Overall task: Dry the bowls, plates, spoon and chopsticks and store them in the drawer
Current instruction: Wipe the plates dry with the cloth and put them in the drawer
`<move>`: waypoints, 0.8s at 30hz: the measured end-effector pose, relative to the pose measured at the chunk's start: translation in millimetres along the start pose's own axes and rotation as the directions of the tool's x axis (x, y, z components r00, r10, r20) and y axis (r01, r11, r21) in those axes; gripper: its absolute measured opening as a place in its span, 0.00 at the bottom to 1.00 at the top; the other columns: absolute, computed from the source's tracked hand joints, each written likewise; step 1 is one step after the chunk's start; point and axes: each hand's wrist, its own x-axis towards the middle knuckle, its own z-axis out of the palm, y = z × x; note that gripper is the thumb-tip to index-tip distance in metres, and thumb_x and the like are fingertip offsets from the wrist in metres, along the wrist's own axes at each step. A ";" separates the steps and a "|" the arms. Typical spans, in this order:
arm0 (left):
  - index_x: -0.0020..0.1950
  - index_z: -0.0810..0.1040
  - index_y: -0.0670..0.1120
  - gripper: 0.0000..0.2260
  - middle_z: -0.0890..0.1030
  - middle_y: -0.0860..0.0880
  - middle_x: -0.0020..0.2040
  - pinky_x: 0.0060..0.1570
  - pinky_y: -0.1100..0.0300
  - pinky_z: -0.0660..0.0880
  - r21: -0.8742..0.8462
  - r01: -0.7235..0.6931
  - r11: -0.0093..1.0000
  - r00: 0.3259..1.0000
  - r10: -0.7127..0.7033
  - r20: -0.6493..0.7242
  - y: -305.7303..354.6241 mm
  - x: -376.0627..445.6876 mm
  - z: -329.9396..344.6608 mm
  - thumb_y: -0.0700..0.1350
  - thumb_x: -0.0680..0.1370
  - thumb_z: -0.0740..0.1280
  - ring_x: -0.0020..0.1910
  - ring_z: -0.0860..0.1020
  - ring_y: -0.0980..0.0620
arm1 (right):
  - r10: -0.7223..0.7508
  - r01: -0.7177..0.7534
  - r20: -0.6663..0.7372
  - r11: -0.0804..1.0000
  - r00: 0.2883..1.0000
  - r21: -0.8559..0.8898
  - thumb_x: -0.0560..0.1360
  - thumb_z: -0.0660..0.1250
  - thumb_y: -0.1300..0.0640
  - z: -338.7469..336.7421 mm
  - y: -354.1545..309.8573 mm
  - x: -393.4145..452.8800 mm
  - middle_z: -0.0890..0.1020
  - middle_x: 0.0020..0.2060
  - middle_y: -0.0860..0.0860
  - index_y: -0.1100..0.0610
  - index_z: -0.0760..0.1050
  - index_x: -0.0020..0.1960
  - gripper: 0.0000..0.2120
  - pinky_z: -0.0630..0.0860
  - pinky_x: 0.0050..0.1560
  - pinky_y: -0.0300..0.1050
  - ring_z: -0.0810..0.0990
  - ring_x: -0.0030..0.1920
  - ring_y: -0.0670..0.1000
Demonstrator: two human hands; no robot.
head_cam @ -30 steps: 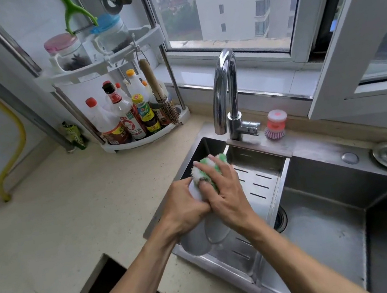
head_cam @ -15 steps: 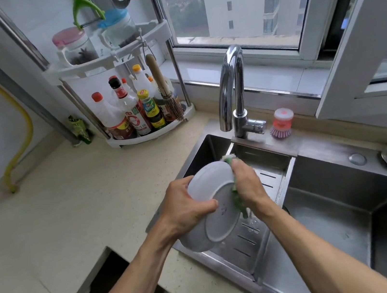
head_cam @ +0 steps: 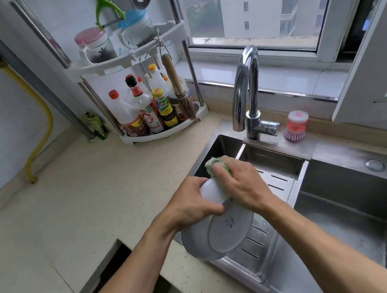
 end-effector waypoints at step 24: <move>0.44 0.83 0.44 0.16 0.85 0.48 0.41 0.42 0.48 0.81 -0.155 -0.038 0.987 0.965 -0.004 -0.262 -19.4 2.7 -1.2 0.45 0.58 0.74 0.40 0.83 0.47 | 0.003 -0.019 0.064 0.969 0.998 0.246 0.80 0.49 0.42 41.6 -2.7 -11.2 0.62 0.77 0.44 0.36 0.67 0.71 0.21 0.48 0.76 0.47 0.55 0.76 0.45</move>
